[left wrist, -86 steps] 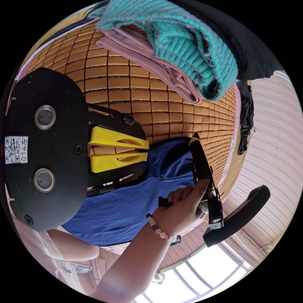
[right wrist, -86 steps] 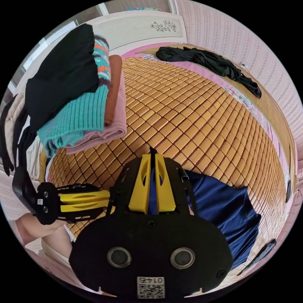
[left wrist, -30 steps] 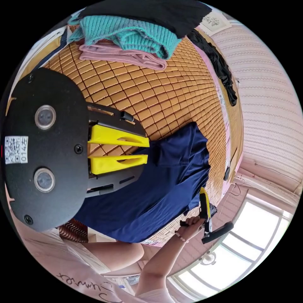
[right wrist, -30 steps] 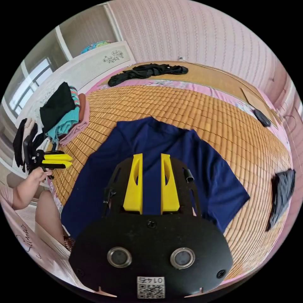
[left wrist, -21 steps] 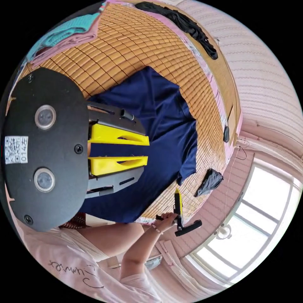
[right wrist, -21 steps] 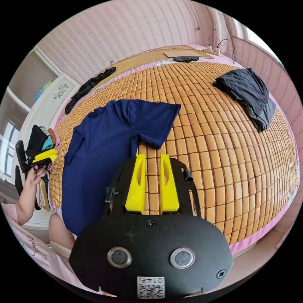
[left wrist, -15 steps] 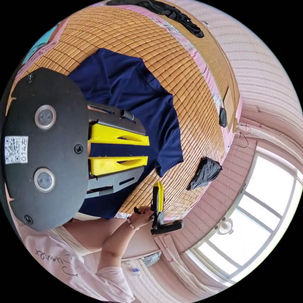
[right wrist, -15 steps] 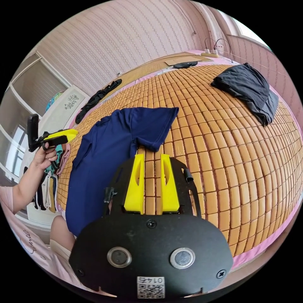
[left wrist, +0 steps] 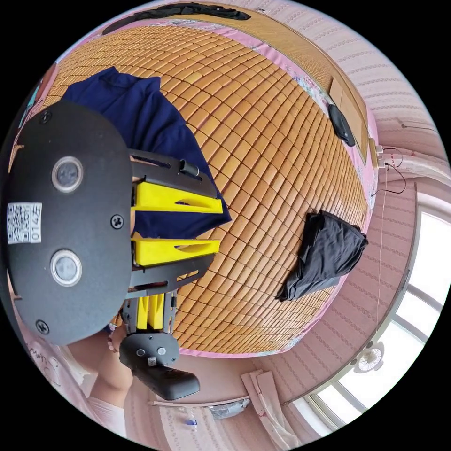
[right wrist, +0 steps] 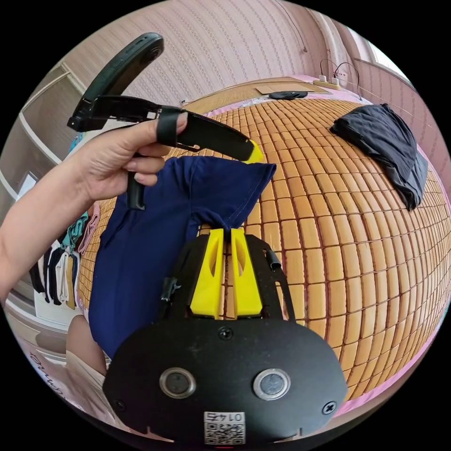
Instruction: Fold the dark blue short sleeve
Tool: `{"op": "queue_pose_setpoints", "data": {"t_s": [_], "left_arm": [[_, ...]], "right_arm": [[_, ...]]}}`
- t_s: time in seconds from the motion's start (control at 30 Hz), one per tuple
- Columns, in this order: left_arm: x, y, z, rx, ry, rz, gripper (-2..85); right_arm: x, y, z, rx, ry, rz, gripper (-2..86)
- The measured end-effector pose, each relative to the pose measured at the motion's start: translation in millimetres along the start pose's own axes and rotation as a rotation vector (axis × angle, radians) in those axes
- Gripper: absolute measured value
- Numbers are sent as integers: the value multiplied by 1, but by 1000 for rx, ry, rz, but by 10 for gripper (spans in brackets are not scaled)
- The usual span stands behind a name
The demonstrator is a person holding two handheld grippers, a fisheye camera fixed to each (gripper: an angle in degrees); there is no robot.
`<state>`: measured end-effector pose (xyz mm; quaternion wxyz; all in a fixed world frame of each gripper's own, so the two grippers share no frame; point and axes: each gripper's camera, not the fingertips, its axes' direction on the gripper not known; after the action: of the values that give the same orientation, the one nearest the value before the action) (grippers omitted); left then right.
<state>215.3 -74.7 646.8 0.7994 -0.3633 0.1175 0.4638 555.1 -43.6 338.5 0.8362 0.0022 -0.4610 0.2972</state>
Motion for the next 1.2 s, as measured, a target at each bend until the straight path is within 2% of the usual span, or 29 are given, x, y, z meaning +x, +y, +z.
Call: {"op": "queue_pose_setpoints", "data": {"t_s": [0.13, 0.17, 0.23, 0.37, 0.47, 0.57, 0.77, 0.93, 1.03, 1.2], "left_arm": [[3, -23, 27, -113, -146, -30, 69], [1, -25, 21, -69, -147, -38, 48], [-10, -28, 18, -96, -91, -100, 14], [-27, -13, -30, 44, -8, -123, -4], [-35, 25, -88, 199, 25, -89, -7], [-39, 80, -125, 240, -74, -69, -7], [-58, 152, -106, 107, -91, -166, -2], [-77, 170, -88, 90, -62, -243, 11], [-87, 182, -79, 42, 6, -284, 25], [-93, 200, -86, -2, -2, -277, 47]], "right_arm": [[15, 7, -6, 4, -49, 20, 21], [16, 8, -6, 4, -50, 20, 21], [21, 11, -9, 3, -57, 18, 20], [24, 19, -21, 69, -77, -19, 18], [9, 28, -42, 207, -58, -172, 17], [-6, 32, -49, 233, -146, -289, 15], [-27, 34, -25, 78, -210, -379, 16], [-44, 38, -12, -30, -189, -464, 22], [-45, 38, -16, -42, -248, -510, 28], [-34, 32, -22, -7, -300, -450, 48]]}}
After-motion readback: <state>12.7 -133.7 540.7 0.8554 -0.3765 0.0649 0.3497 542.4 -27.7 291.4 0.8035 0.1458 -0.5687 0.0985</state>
